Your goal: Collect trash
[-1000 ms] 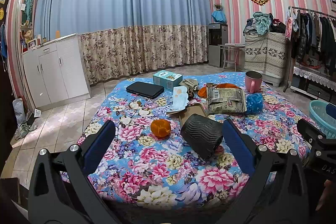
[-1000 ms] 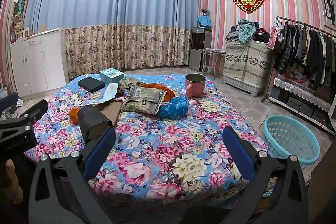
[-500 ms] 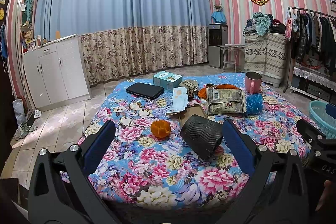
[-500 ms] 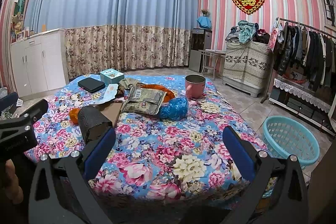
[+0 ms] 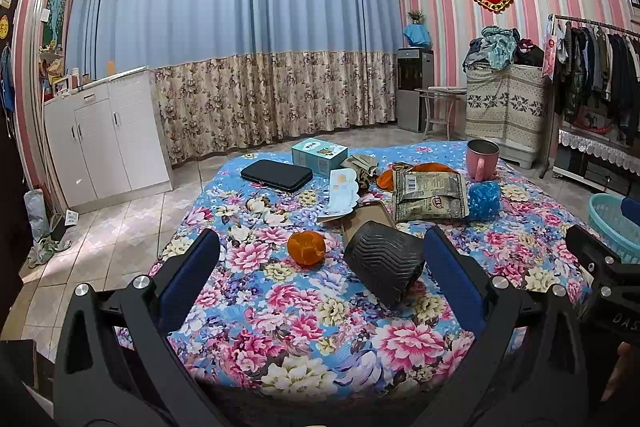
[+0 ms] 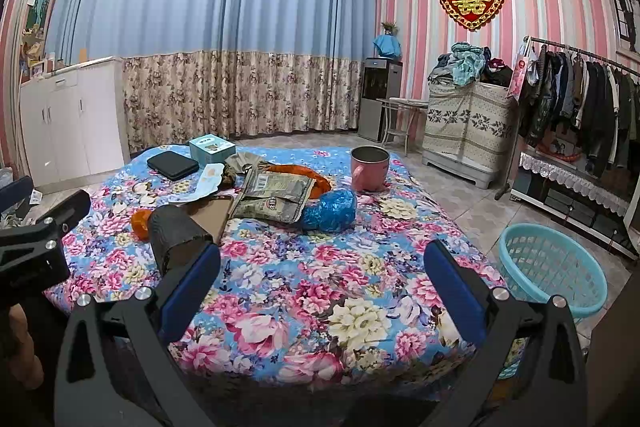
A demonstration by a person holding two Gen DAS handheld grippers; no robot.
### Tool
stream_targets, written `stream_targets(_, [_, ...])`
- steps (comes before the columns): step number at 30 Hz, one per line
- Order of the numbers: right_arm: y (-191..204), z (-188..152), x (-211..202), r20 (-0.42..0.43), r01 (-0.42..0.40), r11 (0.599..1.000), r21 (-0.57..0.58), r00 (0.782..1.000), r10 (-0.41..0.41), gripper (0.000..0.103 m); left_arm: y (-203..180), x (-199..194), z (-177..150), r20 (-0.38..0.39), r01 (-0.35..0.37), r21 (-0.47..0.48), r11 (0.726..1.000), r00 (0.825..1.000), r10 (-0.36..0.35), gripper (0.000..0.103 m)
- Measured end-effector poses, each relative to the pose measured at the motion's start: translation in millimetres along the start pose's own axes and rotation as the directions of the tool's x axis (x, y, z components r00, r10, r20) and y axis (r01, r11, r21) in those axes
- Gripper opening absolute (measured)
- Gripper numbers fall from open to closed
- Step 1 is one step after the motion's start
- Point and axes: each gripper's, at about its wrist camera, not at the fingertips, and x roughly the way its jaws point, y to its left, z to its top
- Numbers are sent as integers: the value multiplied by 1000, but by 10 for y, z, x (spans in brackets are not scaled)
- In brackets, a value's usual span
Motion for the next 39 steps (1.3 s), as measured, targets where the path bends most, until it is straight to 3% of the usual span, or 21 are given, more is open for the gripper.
stream_targets(39, [-32,37,-10,2,11,1000,14,1000,-11,99,56,24,8,7,-5,-9,1000,1000,6,98])
